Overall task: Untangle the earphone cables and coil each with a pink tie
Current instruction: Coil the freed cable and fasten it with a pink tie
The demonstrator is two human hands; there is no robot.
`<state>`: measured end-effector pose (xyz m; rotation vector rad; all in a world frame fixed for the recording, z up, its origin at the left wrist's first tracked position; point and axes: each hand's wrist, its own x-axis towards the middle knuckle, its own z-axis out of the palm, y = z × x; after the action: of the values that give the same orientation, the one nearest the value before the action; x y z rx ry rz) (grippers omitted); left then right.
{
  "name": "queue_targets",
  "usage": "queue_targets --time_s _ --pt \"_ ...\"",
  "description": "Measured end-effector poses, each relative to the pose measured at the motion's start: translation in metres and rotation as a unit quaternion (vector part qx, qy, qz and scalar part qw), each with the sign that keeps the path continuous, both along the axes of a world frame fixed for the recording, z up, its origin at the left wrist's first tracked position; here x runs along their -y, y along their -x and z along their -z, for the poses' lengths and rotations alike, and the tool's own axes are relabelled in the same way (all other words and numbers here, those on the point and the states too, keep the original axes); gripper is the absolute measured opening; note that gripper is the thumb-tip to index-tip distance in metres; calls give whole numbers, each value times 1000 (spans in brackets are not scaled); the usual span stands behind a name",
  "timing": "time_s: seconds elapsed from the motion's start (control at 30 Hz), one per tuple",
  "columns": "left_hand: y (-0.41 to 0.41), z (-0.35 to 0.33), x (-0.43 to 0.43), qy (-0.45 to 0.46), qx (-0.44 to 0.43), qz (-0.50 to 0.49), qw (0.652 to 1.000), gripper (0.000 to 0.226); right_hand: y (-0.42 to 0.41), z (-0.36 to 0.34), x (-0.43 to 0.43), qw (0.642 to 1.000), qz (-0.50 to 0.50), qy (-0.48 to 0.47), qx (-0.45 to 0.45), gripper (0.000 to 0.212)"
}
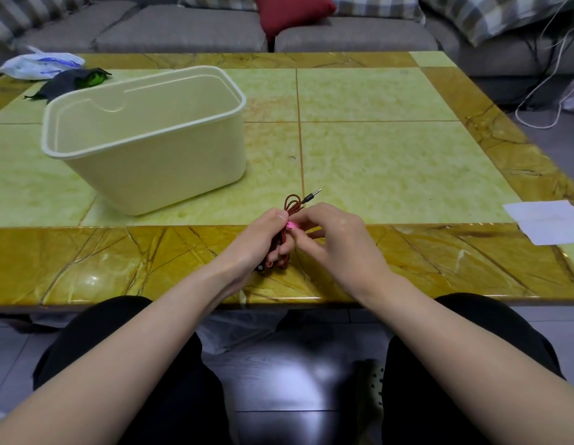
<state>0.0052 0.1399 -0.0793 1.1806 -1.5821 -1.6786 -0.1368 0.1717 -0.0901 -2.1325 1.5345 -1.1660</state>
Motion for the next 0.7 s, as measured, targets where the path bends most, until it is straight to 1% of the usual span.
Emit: queue_targets --time_s 0.07,0.13,0.2,0.3,0.4,0.47,0.53,0.57,0.6,0.63,0.7 --pt "2 -1 0 7 -22 -26 999 25 -1 -2 -1 1000 7 18 3 17" --pt "4 0 1 -10 -53 -45 998 26 -2 -3 -2 1000 7 21 1 20" --pt "2 3 3 -30 -62 -49 996 27 -3 -3 -3 1000 2 10 -15 25" --pt "-2 4 5 -10 -19 -56 998 27 -3 -3 -4 1000 9 -5 -18 22" --pt "-3 -1 7 78 40 -45 995 24 -4 -8 -6 997 76 19 13 24" --pt "-1 -1 8 137 78 -26 987 19 -1 -10 -4 992 124 29 -25 32" --pt "-2 2 7 155 94 -12 983 14 4 -11 -1 990 112 -19 -82 34" --pt "-2 3 7 162 102 -11 981 13 6 -11 0 990 89 -59 -91 32" --pt "-3 4 8 172 110 -9 979 13 6 -10 0 990 63 -100 -77 29" --pt "-4 5 9 182 117 -6 976 13 5 -10 0 989 42 -133 -41 26" --pt "-6 4 9 198 120 1 973 8 4 -11 0 983 32 -171 58 19"
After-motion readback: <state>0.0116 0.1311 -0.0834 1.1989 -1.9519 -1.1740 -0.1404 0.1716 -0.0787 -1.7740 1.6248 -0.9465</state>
